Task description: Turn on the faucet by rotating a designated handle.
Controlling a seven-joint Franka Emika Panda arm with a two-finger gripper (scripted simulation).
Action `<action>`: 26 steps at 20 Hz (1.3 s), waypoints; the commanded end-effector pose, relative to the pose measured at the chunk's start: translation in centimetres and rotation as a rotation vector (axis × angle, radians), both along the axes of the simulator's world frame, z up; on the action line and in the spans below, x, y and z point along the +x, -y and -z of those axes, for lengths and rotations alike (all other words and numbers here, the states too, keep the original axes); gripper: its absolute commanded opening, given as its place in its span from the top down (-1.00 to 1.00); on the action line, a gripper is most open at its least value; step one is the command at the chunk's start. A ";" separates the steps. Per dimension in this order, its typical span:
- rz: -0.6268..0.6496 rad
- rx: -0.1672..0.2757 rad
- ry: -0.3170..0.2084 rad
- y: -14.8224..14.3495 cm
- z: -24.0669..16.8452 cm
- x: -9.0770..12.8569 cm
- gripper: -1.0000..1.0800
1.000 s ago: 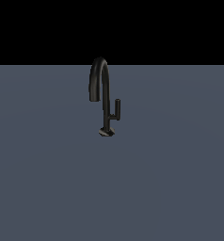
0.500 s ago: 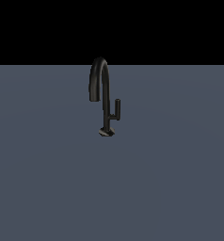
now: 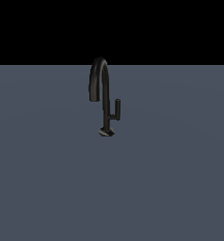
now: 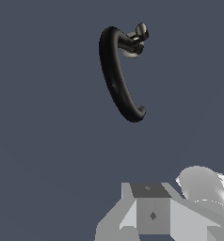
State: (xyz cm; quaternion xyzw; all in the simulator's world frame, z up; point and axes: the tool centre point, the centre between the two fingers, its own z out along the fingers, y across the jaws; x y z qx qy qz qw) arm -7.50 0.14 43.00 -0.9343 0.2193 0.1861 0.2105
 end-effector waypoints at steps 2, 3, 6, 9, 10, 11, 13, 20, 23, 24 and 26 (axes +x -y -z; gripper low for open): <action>0.061 0.059 -0.053 0.4 1.3 2.0 1.00; 0.078 0.076 -0.068 0.5 1.7 2.6 1.00; 0.131 0.129 -0.115 0.8 3.0 4.3 1.00; 0.185 0.183 -0.163 1.2 4.4 5.9 1.00; 0.204 0.201 -0.179 1.4 4.9 6.4 1.00; 0.223 0.220 -0.195 1.5 5.4 7.0 1.00; 0.261 0.258 -0.229 1.8 6.5 8.0 1.00; 0.405 0.401 -0.356 2.8 11.0 11.5 1.00; 0.472 0.467 -0.415 3.2 13.2 12.8 1.00; 0.495 0.490 -0.435 3.4 14.0 13.2 1.00; 0.541 0.535 -0.476 3.6 15.6 14.0 1.00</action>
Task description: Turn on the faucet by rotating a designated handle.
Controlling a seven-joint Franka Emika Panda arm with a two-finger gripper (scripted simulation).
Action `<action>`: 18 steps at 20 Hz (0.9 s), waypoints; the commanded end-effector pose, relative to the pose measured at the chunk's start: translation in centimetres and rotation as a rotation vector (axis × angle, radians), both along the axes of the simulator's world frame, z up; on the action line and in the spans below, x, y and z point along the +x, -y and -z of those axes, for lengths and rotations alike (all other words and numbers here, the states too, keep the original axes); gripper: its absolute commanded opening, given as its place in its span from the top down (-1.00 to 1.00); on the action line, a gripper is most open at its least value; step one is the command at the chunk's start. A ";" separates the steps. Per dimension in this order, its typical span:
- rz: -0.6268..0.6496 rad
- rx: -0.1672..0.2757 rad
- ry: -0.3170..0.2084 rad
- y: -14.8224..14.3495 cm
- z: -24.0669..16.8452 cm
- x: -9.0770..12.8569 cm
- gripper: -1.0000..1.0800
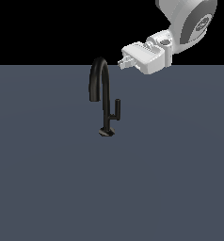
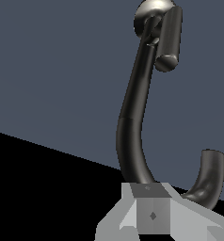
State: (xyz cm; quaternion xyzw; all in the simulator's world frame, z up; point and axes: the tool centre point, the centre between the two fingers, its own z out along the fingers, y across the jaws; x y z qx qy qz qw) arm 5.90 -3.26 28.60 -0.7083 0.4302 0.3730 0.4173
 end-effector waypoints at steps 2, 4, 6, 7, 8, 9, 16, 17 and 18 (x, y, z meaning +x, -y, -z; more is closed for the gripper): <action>0.082 0.082 -0.072 0.3 2.9 1.4 1.00; 0.130 0.128 -0.115 0.5 4.7 2.0 1.00; 0.176 0.173 -0.155 0.5 6.4 2.6 1.00; 0.197 0.194 -0.174 0.5 7.2 2.8 1.00; 0.218 0.214 -0.192 0.5 8.0 3.0 1.00; 0.237 0.232 -0.209 0.5 8.7 3.2 1.00; 0.339 0.331 -0.299 0.1 12.7 4.0 1.00; 0.349 0.341 -0.308 0.0 13.1 4.0 1.00; 0.358 0.350 -0.315 0.0 13.4 4.1 1.00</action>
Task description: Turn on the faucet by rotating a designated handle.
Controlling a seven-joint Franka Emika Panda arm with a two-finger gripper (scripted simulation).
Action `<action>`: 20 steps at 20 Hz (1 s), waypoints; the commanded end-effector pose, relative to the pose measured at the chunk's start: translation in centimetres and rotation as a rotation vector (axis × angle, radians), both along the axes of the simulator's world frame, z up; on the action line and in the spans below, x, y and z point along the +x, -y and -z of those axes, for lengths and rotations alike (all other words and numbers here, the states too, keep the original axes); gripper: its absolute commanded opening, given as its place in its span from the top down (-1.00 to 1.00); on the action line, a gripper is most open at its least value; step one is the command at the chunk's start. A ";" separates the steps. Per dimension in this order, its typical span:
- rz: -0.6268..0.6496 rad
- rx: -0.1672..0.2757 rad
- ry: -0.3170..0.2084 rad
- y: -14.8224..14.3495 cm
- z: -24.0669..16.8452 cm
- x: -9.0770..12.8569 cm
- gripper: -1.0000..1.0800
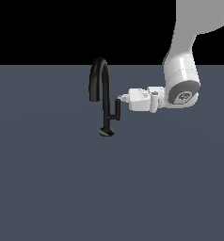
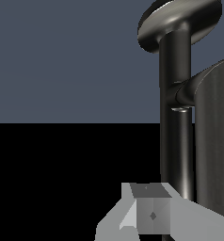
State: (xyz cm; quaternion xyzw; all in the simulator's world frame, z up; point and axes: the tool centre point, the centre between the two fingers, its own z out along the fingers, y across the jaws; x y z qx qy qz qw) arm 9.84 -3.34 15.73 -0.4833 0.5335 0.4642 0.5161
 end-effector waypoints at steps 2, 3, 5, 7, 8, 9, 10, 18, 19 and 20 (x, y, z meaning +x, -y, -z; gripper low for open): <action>0.030 0.029 -0.025 -0.2 1.1 0.2 1.00; 0.035 0.034 -0.029 -0.2 1.3 0.2 1.00; 0.041 0.040 -0.035 -0.3 1.5 0.3 1.00; 0.042 0.041 -0.035 -0.4 1.6 0.3 1.00; 0.042 0.041 -0.034 -0.4 1.6 0.3 1.00; 0.042 0.041 -0.034 -0.4 1.6 0.3 1.00; 0.042 0.041 -0.034 -0.4 1.6 0.3 1.00; 0.042 0.041 -0.034 -0.6 1.0 -1.1 1.00; 0.042 0.041 -0.034 -0.6 1.0 -1.3 1.00; 0.042 0.041 -0.034 -0.6 0.9 -1.6 1.00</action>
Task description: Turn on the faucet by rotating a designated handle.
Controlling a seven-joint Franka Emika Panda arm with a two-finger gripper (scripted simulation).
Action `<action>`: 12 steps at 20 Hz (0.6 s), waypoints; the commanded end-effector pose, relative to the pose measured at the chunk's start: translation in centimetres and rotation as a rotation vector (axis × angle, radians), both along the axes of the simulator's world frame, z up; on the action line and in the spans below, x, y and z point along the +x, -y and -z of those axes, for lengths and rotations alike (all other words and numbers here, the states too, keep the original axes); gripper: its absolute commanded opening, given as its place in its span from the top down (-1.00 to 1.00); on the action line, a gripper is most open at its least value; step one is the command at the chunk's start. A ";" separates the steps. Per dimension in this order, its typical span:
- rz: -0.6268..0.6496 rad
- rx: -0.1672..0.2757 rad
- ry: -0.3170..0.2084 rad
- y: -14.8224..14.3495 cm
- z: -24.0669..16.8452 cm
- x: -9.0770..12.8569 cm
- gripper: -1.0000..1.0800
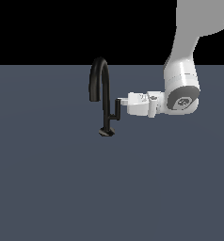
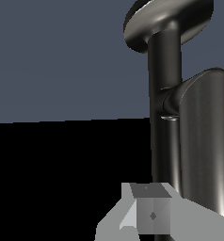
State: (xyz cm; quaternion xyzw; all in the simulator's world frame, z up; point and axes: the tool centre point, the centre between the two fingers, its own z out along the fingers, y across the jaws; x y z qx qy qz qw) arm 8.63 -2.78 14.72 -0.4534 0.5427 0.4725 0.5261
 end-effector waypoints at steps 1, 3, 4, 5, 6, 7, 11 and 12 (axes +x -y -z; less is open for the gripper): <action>0.000 0.000 0.000 -0.1 -0.2 -0.6 1.00; 0.000 0.000 0.000 -0.2 -0.4 -1.1 1.00; 0.000 0.000 0.000 -0.2 -0.5 -1.3 1.00; 0.000 0.000 0.000 -0.2 -0.6 -1.6 1.00; 0.000 0.000 0.000 -0.3 -0.7 -1.8 1.00; 0.000 0.000 0.000 -0.3 -0.8 -2.1 1.00; 0.000 0.000 0.000 -0.5 -1.2 -3.1 1.00; 0.000 0.000 0.000 -0.5 -1.3 -3.4 1.00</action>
